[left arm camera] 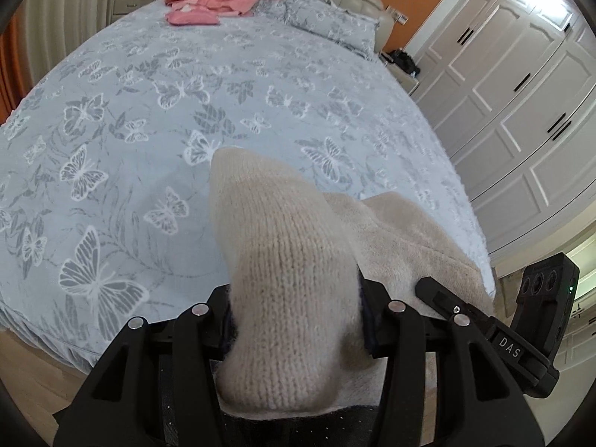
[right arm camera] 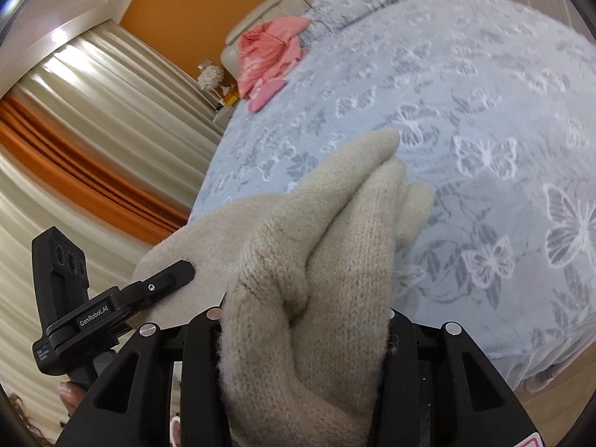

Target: Fold small clothes

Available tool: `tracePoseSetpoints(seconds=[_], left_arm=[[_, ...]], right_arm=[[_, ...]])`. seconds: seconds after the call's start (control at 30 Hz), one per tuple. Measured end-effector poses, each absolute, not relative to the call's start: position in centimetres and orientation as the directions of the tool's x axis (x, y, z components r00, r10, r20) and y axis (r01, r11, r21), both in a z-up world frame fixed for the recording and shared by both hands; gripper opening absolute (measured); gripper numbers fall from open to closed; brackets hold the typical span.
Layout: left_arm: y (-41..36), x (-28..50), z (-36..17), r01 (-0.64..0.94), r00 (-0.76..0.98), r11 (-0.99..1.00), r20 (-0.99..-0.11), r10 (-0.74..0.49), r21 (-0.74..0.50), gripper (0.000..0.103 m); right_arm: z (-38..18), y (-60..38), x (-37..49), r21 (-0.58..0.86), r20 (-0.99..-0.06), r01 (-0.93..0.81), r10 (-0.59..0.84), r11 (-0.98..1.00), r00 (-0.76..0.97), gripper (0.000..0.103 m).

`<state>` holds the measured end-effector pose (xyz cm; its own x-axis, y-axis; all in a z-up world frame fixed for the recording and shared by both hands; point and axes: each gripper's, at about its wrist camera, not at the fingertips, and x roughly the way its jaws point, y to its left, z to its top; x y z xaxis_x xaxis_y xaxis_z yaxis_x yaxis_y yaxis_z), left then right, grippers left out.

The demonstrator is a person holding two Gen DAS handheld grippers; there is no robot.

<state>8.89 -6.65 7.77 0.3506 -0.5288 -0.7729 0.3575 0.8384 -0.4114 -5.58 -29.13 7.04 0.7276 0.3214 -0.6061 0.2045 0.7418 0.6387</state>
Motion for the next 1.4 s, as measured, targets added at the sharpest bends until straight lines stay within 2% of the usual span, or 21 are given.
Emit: tracePoseSetpoints(seconds=[0.23, 0.43, 0.57, 0.63, 0.7, 0.77, 0.8, 0.83, 0.87, 0.9, 0.93, 0.97, 1.13, 1.2, 1.23, 1.3, 1.33, 1.4], left_arm=[[-4.2, 8.9, 13.5, 0.407, 0.438, 0.809, -0.686, -0.580, -0.424, 0.047], [-0.2, 10.9, 19.6, 0.452, 0.560, 0.783, -0.548, -0.622, -0.428, 0.048], [2.4, 13.3, 20.1, 0.447, 0.603, 0.779, -0.495, -0.626, -0.440, 0.050], [3.6, 15.1, 18.1, 0.422, 0.599, 0.778, -0.501, -0.624, -0.465, 0.053], [4.5, 17.6, 13.6, 0.384, 0.571, 0.784, -0.541, -0.617, -0.487, 0.063], [5.1, 20.1, 6.4, 0.309, 0.539, 0.821, -0.623, -0.567, -0.481, 0.067], [5.3, 21.2, 2.4, 0.260, 0.513, 0.847, -0.677, -0.528, -0.463, 0.067], [5.6, 22.0, -1.4, 0.199, 0.482, 0.876, -0.735, -0.478, -0.439, 0.062], [6.3, 22.5, -5.6, 0.114, 0.431, 0.914, -0.810, -0.398, -0.389, 0.049], [7.2, 22.5, -8.4, 0.058, 0.378, 0.922, -0.846, -0.376, -0.383, 0.047], [8.8, 21.9, -9.9, 0.024, 0.367, 0.879, -0.814, -0.451, -0.476, 0.047], [9.8, 21.4, -9.9, 0.004, 0.388, 0.859, -0.791, -0.473, -0.512, 0.047], [11.7, 20.9, -7.3, 0.002, 0.471, 0.859, -0.757, -0.453, -0.512, 0.057], [11.0, 21.6, -7.2, 0.008, 0.455, 0.837, -0.743, -0.490, -0.547, 0.068], [10.3, 22.0, -7.5, 0.015, 0.448, 0.850, -0.756, -0.477, -0.527, 0.071], [8.4, 22.7, -9.2, 0.034, 0.409, 0.897, -0.813, -0.414, -0.440, 0.076], [7.3, 23.0, -10.2, 0.048, 0.385, 0.922, -0.845, -0.371, -0.383, 0.076], [6.8, 22.3, -10.0, 0.061, 0.423, 0.936, -0.840, -0.339, -0.347, 0.073]], right_arm=[[13.8, -27.1, -5.2, 0.606, -0.518, 0.100, 0.296, 0.789, 0.803, 0.038], [20.6, -24.7, -1.8, 0.552, -0.398, -0.046, 0.312, 0.832, 0.863, 0.038], [21.3, -23.2, 1.9, 0.532, -0.369, -0.099, 0.335, 0.841, 0.867, 0.040], [19.6, -22.7, 4.1, 0.535, -0.390, -0.097, 0.347, 0.839, 0.853, 0.043], [15.1, -22.6, 6.9, 0.536, -0.443, -0.071, 0.352, 0.841, 0.824, 0.052], [7.7, -22.8, 9.7, 0.532, -0.556, 0.009, 0.341, 0.847, 0.759, 0.057], [3.0, -23.2, 11.1, 0.509, -0.660, 0.105, 0.309, 0.854, 0.684, 0.056], [0.3, -23.4, 11.7, 0.490, -0.725, 0.169, 0.293, 0.855, 0.623, 0.048], [-3.3, -23.9, 11.8, 0.461, -0.803, 0.261, 0.273, 0.848, 0.530, 0.029], [-4.6, -24.4, 11.2, 0.482, -0.806, 0.287, 0.290, 0.828, 0.516, 0.027], [-4.3, -24.7, 10.3, 0.522, -0.773, 0.273, 0.312, 0.808, 0.553, 0.027], [-3.5, -24.7, 9.6, 0.531, -0.752, 0.256, 0.310, 0.808, 0.582, 0.027], [-0.3, -22.9, 10.5, 0.553, -0.702, 0.140, 0.369, 0.821, 0.609, 0.027], [-0.8, -21.6, 12.3, 0.501, -0.732, 0.114, 0.349, 0.858, 0.585, 0.027], [-2.2, -20.9, 13.4, 0.445, -0.771, 0.114, 0.315, 0.888, 0.554, 0.028], [-6.0, -19.9, 14.8, 0.337, -0.858, 0.133, 0.246, 0.932, 0.451, 0.011], [-7.4, -19.7, 15.1, 0.327, -0.870, 0.129, 0.246, 0.936, 0.427, 0.010], [-5.8, -19.4, 14.7, 0.323, -0.863, 0.150, 0.227, 0.934, 0.451, 0.015]])
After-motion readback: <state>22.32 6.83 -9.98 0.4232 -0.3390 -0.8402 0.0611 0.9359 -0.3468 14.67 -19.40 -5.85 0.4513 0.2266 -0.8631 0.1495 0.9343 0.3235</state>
